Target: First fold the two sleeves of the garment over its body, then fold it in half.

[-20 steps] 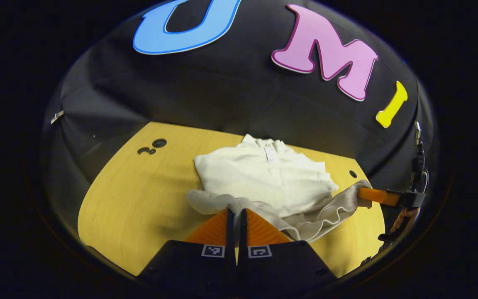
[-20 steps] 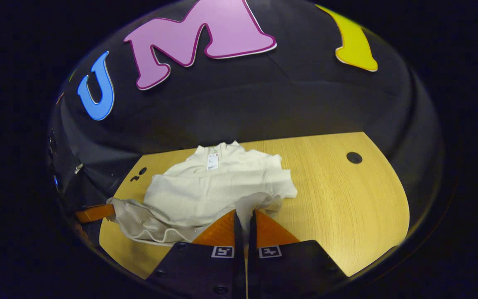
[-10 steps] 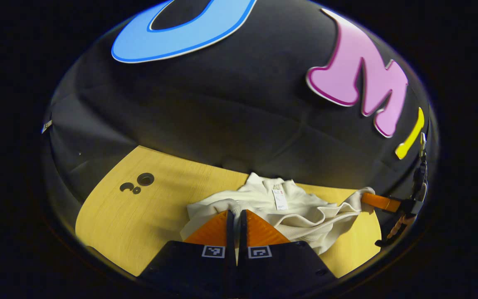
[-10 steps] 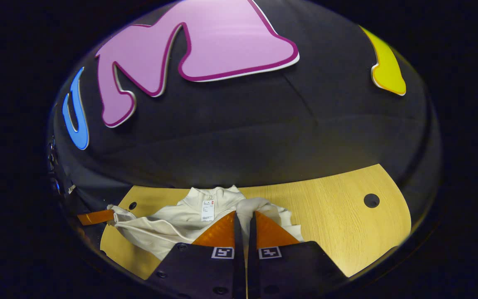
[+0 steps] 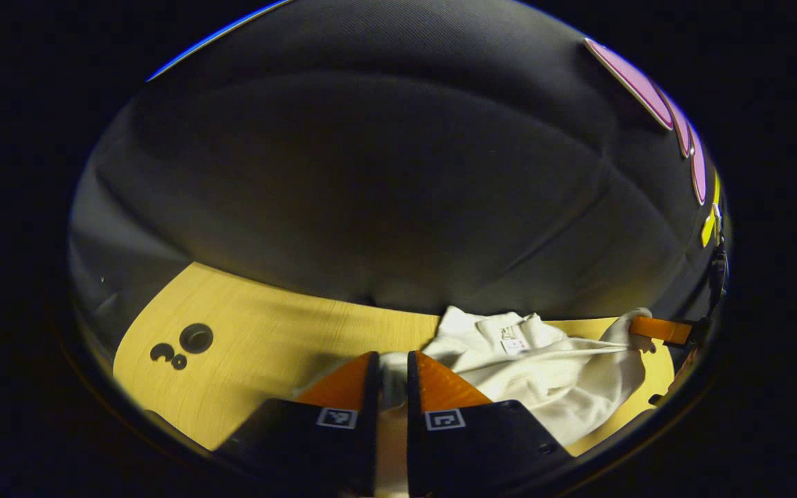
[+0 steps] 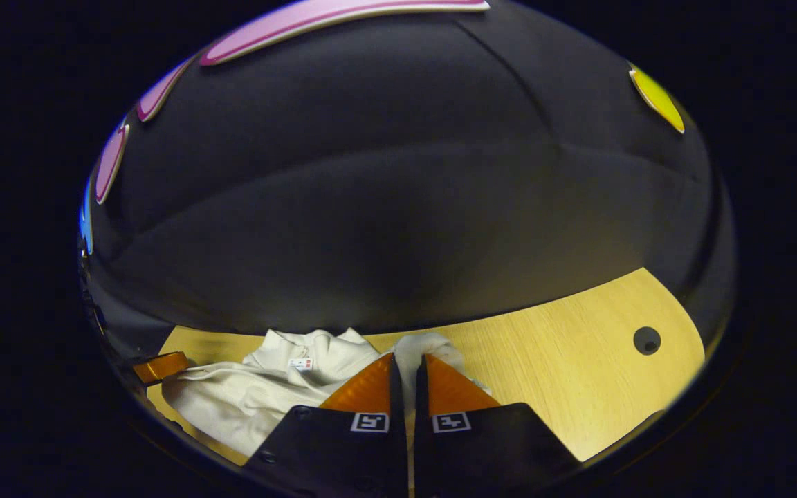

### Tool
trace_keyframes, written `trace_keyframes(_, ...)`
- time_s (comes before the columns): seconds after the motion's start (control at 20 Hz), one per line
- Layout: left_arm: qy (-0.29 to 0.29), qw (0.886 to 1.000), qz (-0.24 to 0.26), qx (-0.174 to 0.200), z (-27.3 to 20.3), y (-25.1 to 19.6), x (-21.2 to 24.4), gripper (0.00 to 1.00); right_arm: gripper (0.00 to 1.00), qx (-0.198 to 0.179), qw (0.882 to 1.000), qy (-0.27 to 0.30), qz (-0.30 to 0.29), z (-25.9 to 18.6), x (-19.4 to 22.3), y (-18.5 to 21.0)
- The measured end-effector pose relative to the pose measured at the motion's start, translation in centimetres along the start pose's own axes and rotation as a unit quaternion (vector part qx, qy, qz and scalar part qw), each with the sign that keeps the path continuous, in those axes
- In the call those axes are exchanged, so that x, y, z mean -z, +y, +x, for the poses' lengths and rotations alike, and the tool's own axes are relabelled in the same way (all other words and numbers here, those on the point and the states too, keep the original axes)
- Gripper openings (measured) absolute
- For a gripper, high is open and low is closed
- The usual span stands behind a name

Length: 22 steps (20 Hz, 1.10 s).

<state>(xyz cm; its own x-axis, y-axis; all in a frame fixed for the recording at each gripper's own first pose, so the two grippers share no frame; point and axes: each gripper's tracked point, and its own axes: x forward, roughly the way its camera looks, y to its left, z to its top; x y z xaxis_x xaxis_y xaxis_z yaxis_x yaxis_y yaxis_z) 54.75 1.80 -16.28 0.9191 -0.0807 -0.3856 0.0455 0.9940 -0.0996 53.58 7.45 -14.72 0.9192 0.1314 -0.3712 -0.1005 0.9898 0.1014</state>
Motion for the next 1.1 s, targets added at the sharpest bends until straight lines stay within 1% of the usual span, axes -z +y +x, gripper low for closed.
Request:
trace_keyframes(0.05, -0.006, 1.000, 0.010, 0.004, 0.5, 0.1, -0.1, 0.33, 0.11, 0.008, 1.000, 0.006, -0.005, 0.3, 0.6, -0.4)
trace_keyframes(0.1, -0.006, 1.000, 0.024, 0.001, 0.4, -0.1, -0.2, 0.54, 0.22, 0.011, 1.000, 0.011, -0.011, 0.3, 1.0, -0.6)
trace_keyframes(0.15, -0.002, 0.999, 0.039, -0.009, 0.3, 0.1, -0.1, 0.74, 0.16, 0.010, 1.000, 0.013, -0.018, 0.3, 1.5, -0.6)
trace_keyframes(0.2, 0.001, 0.999, 0.050, -0.019, -0.2, 0.2, 0.0, 0.78, 0.34, 0.011, 1.000, 0.005, -0.021, -0.4, 1.0, -0.7)
trace_keyframes(0.3, -0.003, 0.998, 0.056, -0.040, -1.5, 0.4, -0.7, 0.99, 0.70, 0.009, 1.000, -0.017, -0.019, -1.7, -0.1, -0.2)
trace_keyframes(0.35, -0.011, 0.998, 0.050, -0.045, -2.9, 0.1, -1.3, 1.00, 0.92, 0.007, 1.000, -0.024, -0.015, -2.5, -0.6, 0.2)
trace_keyframes(0.4, -0.019, 0.998, 0.040, -0.044, -4.0, -0.4, -2.0, 1.00, 0.95, 0.006, 0.999, -0.030, -0.015, -3.5, -1.1, 0.2)
trace_keyframes(0.45, -0.025, 0.998, 0.030, -0.039, -5.2, -0.8, -2.6, 1.00, 0.95, 0.005, 0.999, -0.036, -0.018, -4.6, -1.6, 0.4)
trace_keyframes(0.5, -0.034, 0.998, 0.023, -0.037, -6.6, -1.2, -3.3, 1.00, 1.00, 0.006, 0.999, -0.041, -0.024, -5.7, -1.9, 0.4)
trace_keyframes(0.65, -0.059, 0.997, 0.018, -0.036, -10.6, -1.6, -5.5, 1.00, 0.98, 0.014, 0.997, -0.060, -0.047, -9.3, -3.1, 0.4)
trace_keyframes(0.8, -0.077, 0.996, 0.016, -0.034, -15.1, -1.2, -6.8, 1.00, 0.98, 0.020, 0.995, -0.075, -0.056, -13.4, -3.6, 0.3)
trace_keyframes(0.95, -0.099, 0.994, 0.018, -0.034, -20.5, -0.4, -7.6, 1.00, 0.98, 0.029, 0.994, -0.091, -0.059, -18.5, -3.9, 0.4)
trace_keyframes(1.1, -0.123, 0.992, 0.027, -0.033, -26.9, 0.2, -7.8, 1.00, 0.98, 0.034, 0.990, -0.114, -0.070, -24.3, -4.3, 0.6)
